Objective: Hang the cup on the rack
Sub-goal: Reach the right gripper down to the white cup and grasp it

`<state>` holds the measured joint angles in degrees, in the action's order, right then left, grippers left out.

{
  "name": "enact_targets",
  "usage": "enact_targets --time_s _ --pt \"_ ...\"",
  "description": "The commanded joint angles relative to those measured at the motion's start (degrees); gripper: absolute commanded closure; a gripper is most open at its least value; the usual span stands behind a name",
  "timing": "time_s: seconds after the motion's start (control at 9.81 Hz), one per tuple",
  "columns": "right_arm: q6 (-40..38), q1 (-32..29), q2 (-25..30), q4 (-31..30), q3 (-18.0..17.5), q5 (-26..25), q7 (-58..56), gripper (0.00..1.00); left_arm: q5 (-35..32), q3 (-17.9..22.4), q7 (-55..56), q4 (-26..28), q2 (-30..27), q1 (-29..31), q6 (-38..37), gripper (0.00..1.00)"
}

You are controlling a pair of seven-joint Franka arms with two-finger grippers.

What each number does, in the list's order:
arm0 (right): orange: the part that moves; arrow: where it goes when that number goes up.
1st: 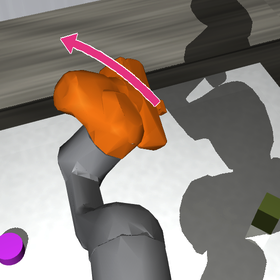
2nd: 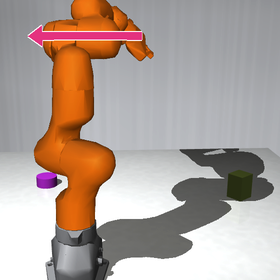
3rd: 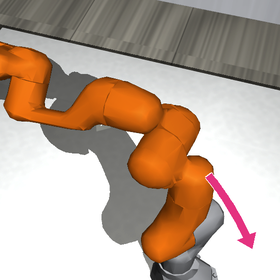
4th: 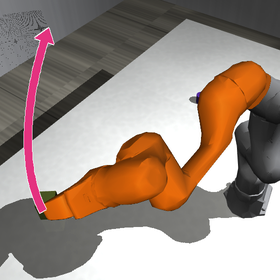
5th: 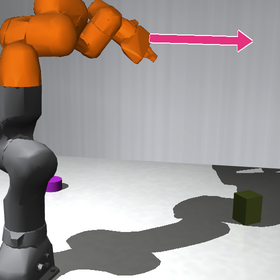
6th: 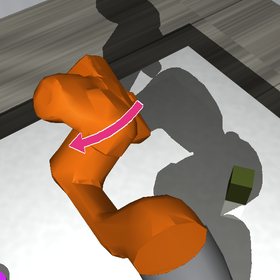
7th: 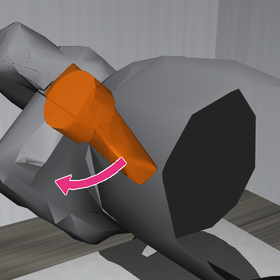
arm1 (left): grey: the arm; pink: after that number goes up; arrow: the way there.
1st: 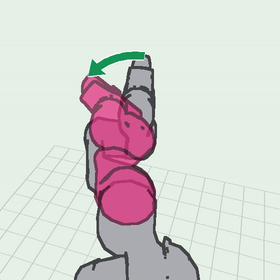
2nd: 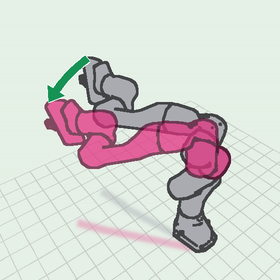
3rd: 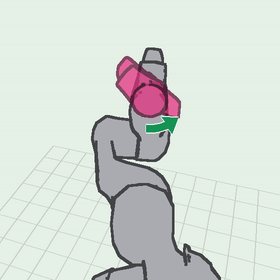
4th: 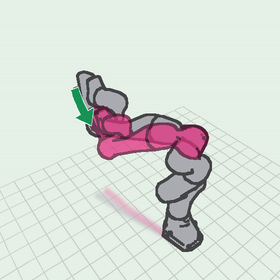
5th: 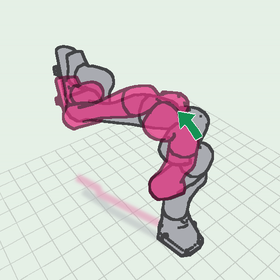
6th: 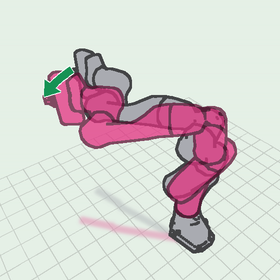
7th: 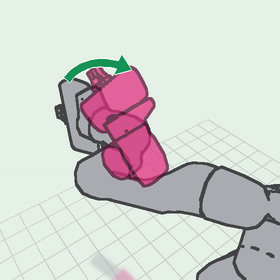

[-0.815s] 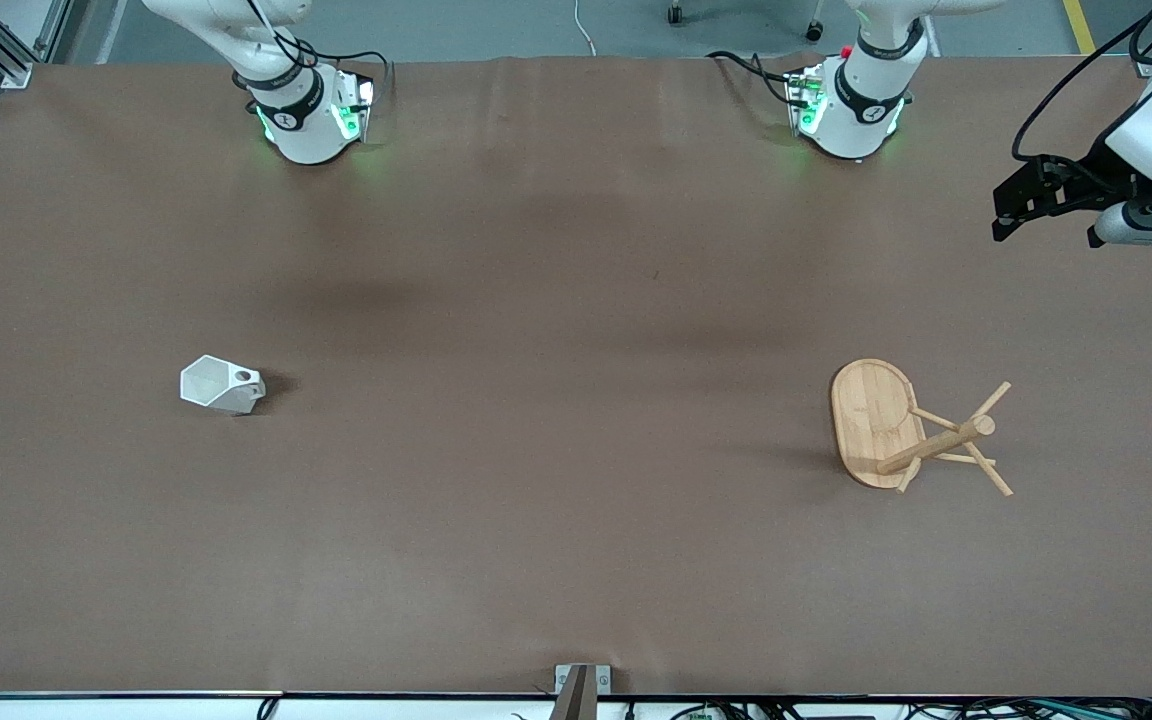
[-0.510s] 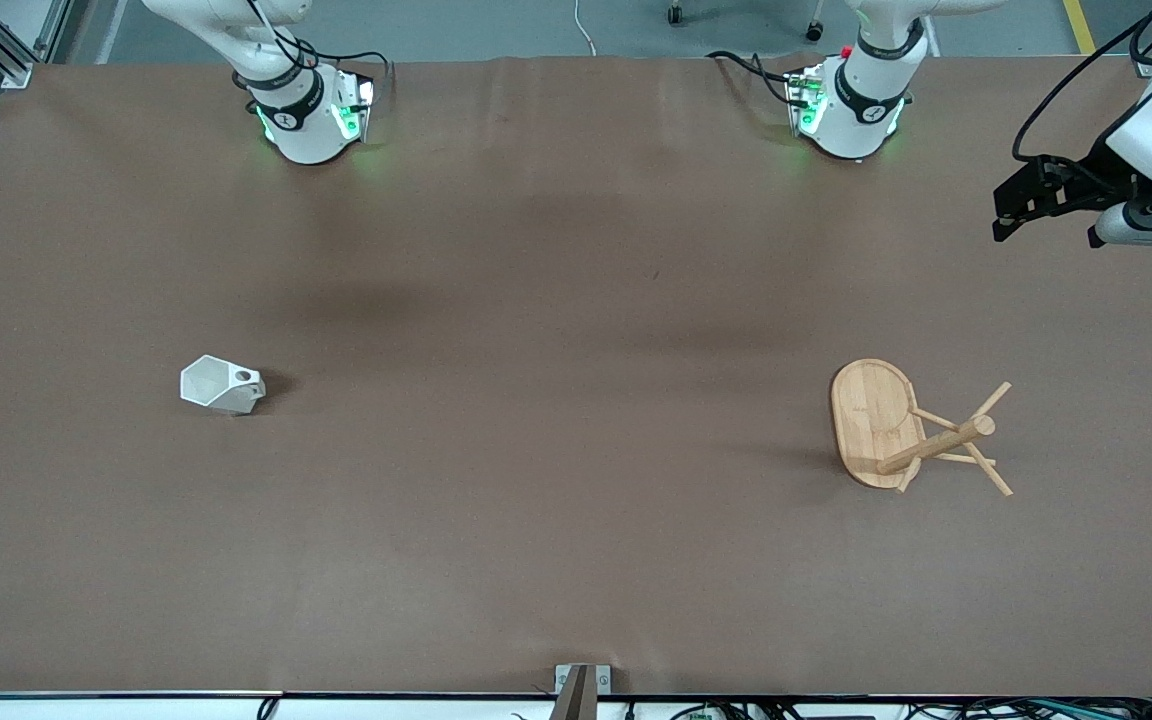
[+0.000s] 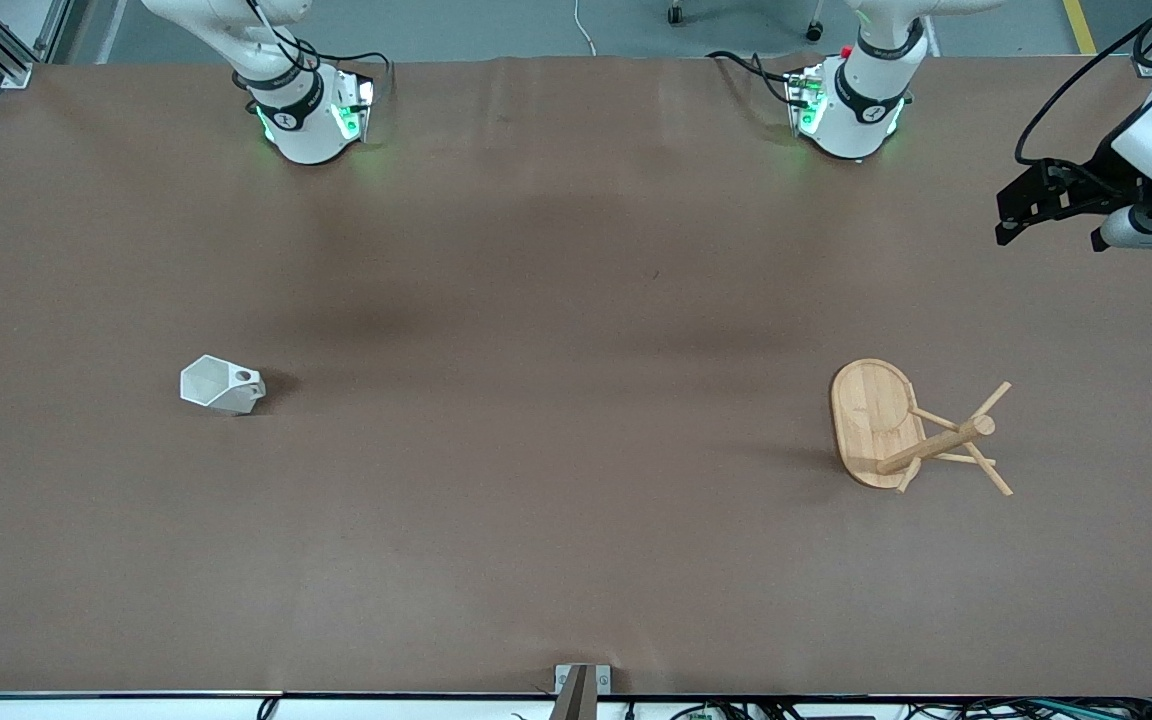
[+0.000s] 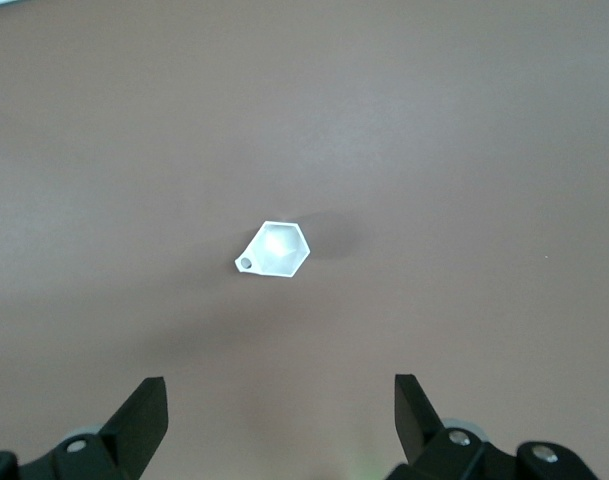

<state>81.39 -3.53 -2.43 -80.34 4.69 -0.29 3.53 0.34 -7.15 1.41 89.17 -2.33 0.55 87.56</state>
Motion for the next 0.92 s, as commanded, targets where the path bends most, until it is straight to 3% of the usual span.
enact_targets --time_s 0.0,0.82 --pt "2.6 0.2 0.1 -5.8 -0.4 -0.2 -2.0 0.00 0.3 -0.1 -0.4 0.0 1.4 0.2 -1.9 0.00" --pt "47.7 -3.3 -7.1 -40.6 -0.3 -0.1 -21.1 0.00 0.3 -0.1 0.0 0.0 1.6 0.2 -3.9 0.00"
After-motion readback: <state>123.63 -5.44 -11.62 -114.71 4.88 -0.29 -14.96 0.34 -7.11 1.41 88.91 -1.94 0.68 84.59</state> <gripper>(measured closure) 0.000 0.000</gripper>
